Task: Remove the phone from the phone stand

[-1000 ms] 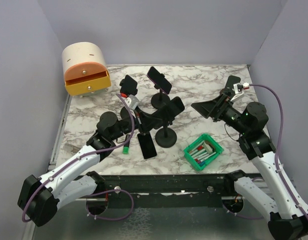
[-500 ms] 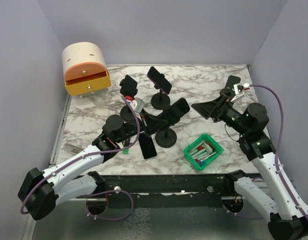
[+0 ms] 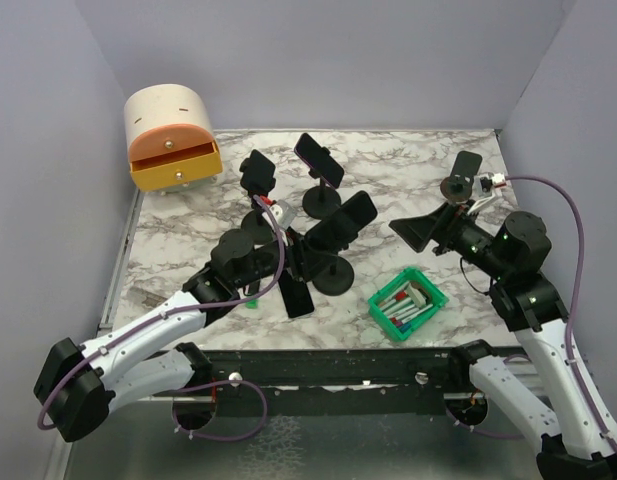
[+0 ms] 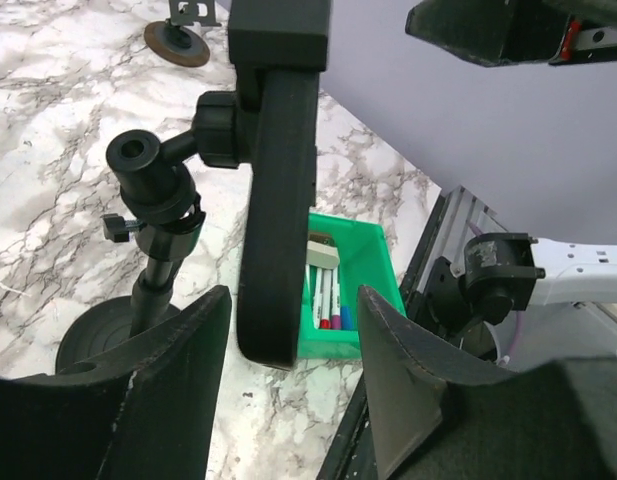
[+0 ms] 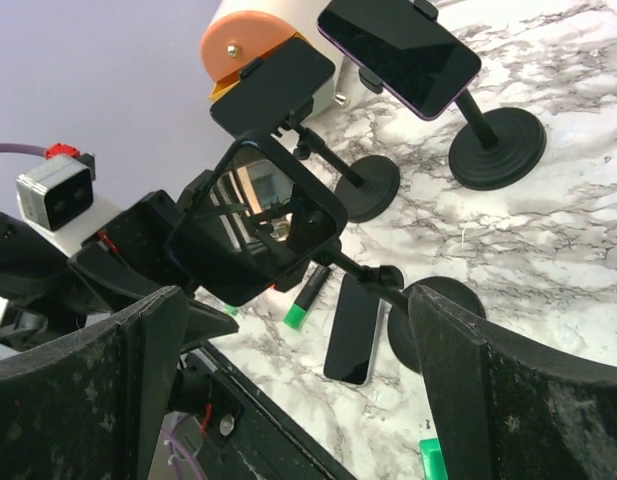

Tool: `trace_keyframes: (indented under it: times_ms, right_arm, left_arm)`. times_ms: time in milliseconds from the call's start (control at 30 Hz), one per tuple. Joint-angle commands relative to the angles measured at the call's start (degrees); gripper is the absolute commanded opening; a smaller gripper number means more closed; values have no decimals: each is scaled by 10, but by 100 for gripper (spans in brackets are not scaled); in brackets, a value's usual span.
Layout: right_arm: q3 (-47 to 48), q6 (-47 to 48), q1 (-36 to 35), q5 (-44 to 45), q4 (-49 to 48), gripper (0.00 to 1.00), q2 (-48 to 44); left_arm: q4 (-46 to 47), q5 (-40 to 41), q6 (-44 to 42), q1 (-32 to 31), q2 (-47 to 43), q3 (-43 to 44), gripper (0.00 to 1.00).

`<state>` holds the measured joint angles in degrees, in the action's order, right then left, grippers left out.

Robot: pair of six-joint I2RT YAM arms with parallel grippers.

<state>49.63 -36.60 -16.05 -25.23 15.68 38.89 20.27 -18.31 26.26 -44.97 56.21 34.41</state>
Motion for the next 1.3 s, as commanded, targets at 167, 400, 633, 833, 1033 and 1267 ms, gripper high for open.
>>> trace_keyframes:
  times_ms: [167,400,633,833,1033,1267]
  right_arm:
    - [38,64,-2,12,81,98,-10]
    - [40,82,-1,-9,84,98,-16]
    - [32,80,-2,-30,71,98,-11]
    - [31,28,-2,-40,30,100,17]
    - [30,-48,-2,-41,-28,100,64]
    - [50,-95,-24,-20,-34,100,116]
  left_arm:
    - [-190,40,-69,-2,-50,97,81]
    - [-334,64,-154,-2,-85,171,87]
    - [-404,56,-191,-1,-4,266,75]
    - [-398,36,-203,-1,39,279,67]
    - [-383,54,-208,7,35,263,61]
    - [-347,48,-201,10,23,230,49]
